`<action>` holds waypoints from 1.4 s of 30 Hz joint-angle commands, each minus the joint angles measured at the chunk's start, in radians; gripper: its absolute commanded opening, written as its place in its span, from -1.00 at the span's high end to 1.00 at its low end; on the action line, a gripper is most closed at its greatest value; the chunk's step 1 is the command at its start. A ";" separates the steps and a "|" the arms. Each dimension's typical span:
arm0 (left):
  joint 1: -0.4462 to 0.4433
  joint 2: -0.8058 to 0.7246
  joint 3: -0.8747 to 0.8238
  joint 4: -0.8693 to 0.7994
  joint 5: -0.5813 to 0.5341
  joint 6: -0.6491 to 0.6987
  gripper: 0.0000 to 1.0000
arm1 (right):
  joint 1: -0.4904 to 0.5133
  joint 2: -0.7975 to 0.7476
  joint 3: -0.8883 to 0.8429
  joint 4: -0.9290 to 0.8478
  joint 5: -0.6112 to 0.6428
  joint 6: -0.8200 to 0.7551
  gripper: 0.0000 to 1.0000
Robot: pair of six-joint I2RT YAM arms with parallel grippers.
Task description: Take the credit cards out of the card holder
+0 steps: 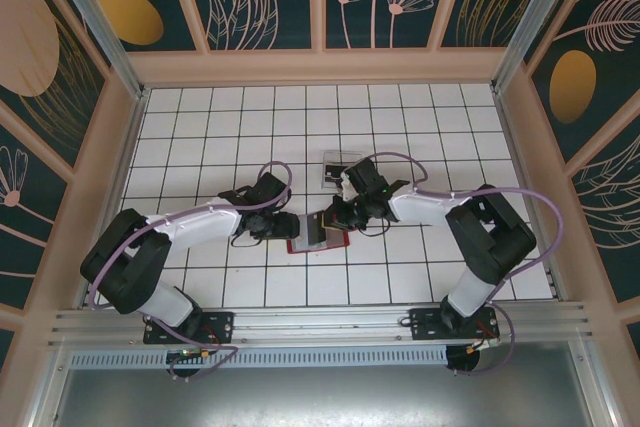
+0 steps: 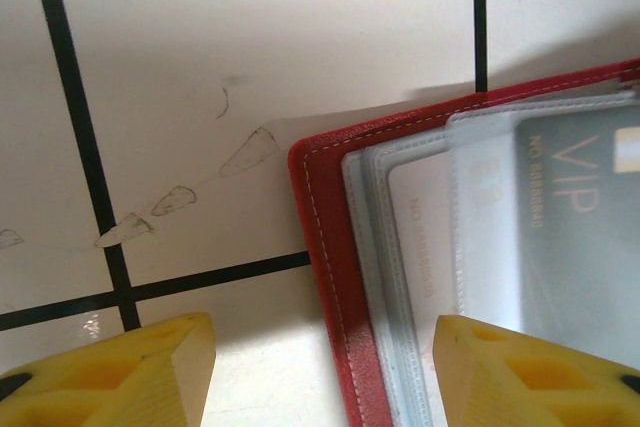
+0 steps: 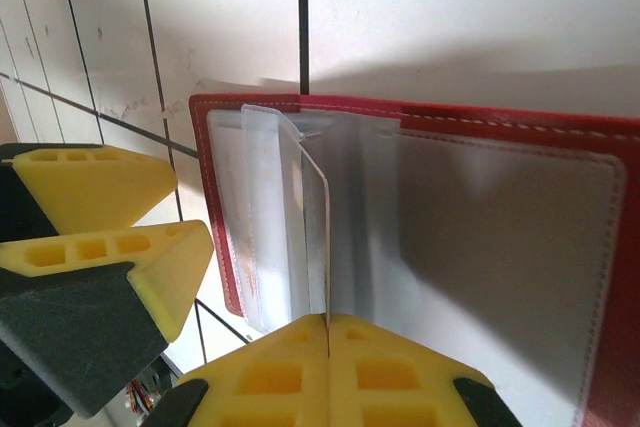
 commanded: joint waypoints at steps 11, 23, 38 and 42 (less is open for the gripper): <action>-0.004 0.050 -0.021 0.051 0.055 0.003 -0.19 | 0.044 0.057 0.043 -0.003 -0.009 -0.013 1.00; -0.004 0.096 -0.023 -0.015 -0.020 0.032 -0.03 | 0.023 -0.004 0.063 -0.128 0.072 -0.065 1.00; -0.004 0.092 0.004 -0.046 -0.069 0.050 0.06 | 0.000 -0.075 0.192 -0.397 0.267 -0.241 1.00; -0.004 0.079 0.019 -0.067 -0.102 0.057 0.09 | 0.000 -0.094 0.235 -0.445 0.320 -0.332 1.00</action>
